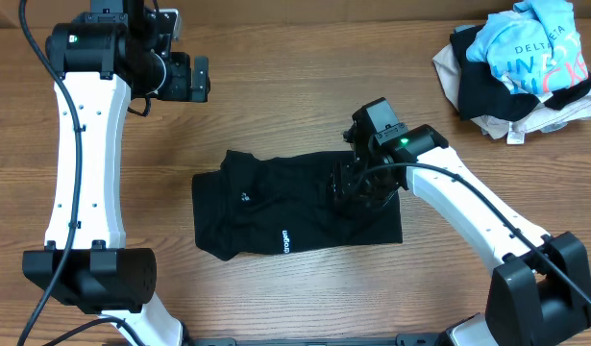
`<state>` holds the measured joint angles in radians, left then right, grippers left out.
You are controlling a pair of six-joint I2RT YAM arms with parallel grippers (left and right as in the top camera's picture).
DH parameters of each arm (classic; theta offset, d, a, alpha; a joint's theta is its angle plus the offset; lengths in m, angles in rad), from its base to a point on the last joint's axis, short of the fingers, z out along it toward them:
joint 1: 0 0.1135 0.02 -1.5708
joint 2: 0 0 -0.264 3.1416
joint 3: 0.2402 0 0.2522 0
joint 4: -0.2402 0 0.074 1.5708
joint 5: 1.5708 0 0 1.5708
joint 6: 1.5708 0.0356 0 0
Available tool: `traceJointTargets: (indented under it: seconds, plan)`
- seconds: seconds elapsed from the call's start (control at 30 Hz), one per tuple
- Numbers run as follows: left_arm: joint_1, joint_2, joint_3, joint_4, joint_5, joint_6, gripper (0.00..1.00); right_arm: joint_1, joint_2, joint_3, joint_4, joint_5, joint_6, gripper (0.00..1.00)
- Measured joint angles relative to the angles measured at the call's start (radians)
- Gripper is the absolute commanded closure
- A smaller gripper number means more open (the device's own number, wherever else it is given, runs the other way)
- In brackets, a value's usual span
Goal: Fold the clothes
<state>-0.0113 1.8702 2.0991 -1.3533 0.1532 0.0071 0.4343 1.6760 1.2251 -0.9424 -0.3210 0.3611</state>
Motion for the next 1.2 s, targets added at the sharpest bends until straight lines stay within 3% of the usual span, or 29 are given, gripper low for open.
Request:
traceJointTargets:
  seconds: [0.1,0.17,0.4,0.63,1.2]
  plan:
    - [0.000,0.000,0.000,0.000,0.000,0.000,0.00,-0.005,0.001,0.021,-0.045,0.004,0.003,0.27]
    - [0.000,0.000,0.000,0.000,0.000,0.000,0.00,-0.008,0.001,0.058,-0.071,0.015,0.000,0.00]
    - [0.000,0.000,0.000,0.000,0.000,0.000,0.00,-0.025,-0.002,0.194,-0.158,0.198,0.005,0.00]
    - [0.000,0.000,0.000,0.000,0.002,0.000,0.00,-0.132,-0.003,0.203,-0.235,0.383,0.005,0.00]
    - [0.000,0.000,0.000,0.089,0.042,0.000,0.00,-0.167,-0.003,0.203,-0.234,0.426,0.005,0.00]
